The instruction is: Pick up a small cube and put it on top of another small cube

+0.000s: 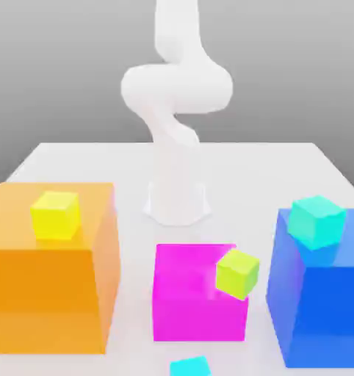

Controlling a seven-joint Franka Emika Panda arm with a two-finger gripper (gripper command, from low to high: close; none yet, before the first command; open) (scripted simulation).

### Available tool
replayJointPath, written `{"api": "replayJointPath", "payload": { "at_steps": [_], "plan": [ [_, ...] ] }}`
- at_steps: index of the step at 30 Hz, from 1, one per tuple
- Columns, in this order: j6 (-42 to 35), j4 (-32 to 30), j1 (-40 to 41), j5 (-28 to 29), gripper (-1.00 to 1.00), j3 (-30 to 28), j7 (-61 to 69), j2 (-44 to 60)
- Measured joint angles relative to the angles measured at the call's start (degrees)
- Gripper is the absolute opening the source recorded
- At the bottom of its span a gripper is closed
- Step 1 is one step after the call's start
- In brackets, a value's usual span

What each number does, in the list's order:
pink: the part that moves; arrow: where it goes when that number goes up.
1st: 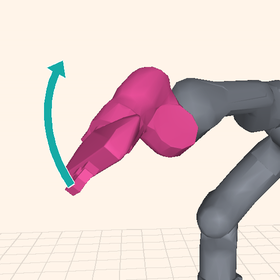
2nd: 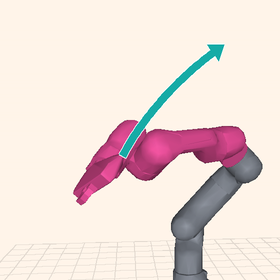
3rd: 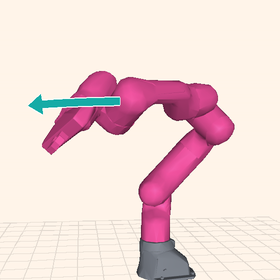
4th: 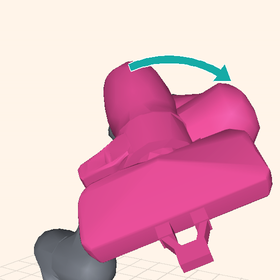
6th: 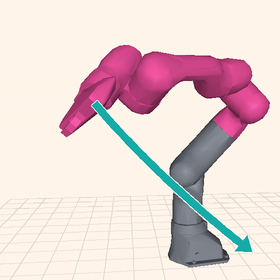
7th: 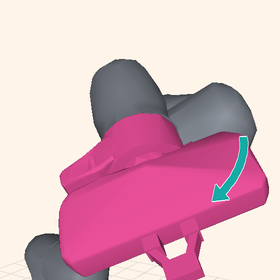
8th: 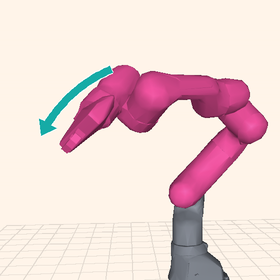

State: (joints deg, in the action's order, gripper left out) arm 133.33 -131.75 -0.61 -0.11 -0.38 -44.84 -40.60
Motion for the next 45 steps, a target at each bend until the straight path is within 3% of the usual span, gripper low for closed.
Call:
{"api": "replayJointPath", "payload": {
  "at_steps": [28,32,33,40,45],
  "plan": [
    [17.19,0.44,-3.06,-0.96,0.00,-0.91,11.32,58.48],
    [22.95,1.73,-2.92,-1.04,0.00,-0.68,11.72,66.78],
    [24.38,2.07,-2.87,-1.11,-1.00,-0.61,11.78,68.60],
    [24.59,2.13,-2.86,-1.11,-1.00,-0.58,11.78,68.92],
    [17.69,0.86,-2.85,0.04,-1.00,-0.87,13.24,60.87]
  ]
}}
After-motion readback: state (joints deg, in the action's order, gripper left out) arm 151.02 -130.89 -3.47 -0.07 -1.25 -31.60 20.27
